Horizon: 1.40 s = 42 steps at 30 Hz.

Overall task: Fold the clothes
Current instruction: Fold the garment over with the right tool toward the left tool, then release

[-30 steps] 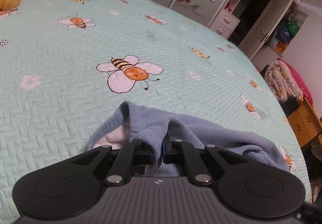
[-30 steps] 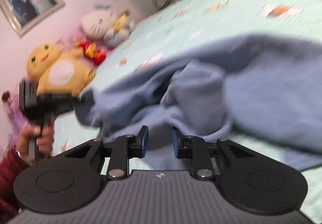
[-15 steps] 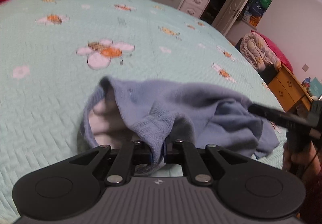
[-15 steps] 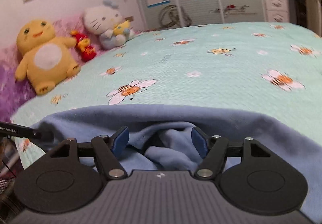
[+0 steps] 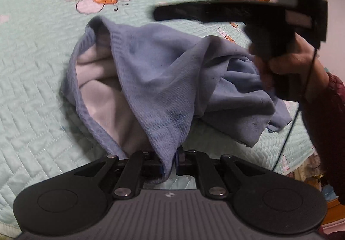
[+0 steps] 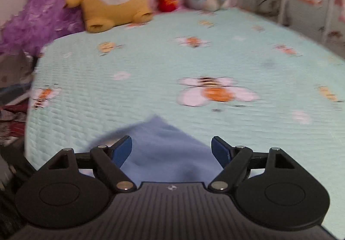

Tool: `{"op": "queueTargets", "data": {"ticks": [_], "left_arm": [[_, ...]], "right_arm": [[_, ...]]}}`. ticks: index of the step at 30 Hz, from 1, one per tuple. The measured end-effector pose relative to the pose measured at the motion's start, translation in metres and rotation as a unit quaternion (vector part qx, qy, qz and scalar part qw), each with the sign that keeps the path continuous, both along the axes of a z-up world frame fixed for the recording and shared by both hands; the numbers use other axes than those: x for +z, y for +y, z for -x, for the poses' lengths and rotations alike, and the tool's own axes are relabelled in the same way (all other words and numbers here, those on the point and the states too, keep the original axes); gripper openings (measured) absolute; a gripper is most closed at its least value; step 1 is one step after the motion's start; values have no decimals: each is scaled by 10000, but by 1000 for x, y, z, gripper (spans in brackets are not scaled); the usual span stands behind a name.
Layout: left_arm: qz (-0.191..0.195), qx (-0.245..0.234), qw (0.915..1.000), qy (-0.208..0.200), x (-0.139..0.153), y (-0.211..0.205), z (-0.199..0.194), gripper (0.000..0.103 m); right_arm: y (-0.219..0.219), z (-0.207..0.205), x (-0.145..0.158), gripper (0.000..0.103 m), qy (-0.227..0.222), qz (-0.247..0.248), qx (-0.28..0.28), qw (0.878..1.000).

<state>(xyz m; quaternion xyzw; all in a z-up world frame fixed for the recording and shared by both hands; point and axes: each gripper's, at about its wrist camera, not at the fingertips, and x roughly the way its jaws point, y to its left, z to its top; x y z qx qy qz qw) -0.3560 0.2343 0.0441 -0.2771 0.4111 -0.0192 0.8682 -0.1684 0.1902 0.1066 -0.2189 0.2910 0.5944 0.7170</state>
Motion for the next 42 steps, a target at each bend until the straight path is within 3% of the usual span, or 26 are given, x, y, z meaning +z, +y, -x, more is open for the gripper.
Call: {"op": "queueTargets", "data": {"ticks": [4,7,14,18,20,21,22,23,25,28,32,39,41,42], "left_arm": [[53,-66,10000,5,-7,0,-2,8],[34,-59,10000,-12,-10,-1,-2,8],[-31,20,10000,-19,-14,-6,-5,11],[-141,63,9999,16,-13,-12,-4,12],[-164,87,9998,23,-12,-13,-4,12],[-188,101,9998,20,-11,-13,-3,12],[-215,114,9997,15,-11,-14,-3,12],[-240,129,9996,11,-10,-14,-2,12],[-290,165,9994,2,-8,-16,2,13],[-416,232,9988,-76,0,-17,7,20],[-696,299,9960,-474,20,-25,25,43],[-823,457,9854,-1421,59,-22,57,74],[-772,524,9844,-1493,65,-22,62,74],[-744,558,9841,-1514,67,-22,64,74]], "right_arm": [[55,26,-28,80,-421,753,-97,9962],[76,23,-47,79,-236,1092,-496,9925],[77,19,-46,75,160,831,-1264,9884],[88,27,-55,74,-435,1217,-1602,9786],[89,29,-60,65,-654,1372,-1629,9749],[86,29,-60,47,-702,1394,-1639,9741],[80,30,-59,26,-675,1346,-1682,9742],[74,31,-57,24,-648,1298,-1725,9743],[59,31,-49,22,-600,1147,-1834,9745],[21,30,-16,22,-559,545,-2154,9734],[-30,30,28,22,-561,-240,-2554,9649],[-109,59,92,21,-1352,-1041,-2777,9454],[-131,67,108,21,-1659,-1271,-2824,9363],[-140,71,117,12,-1873,-1385,-2858,9296]]}}
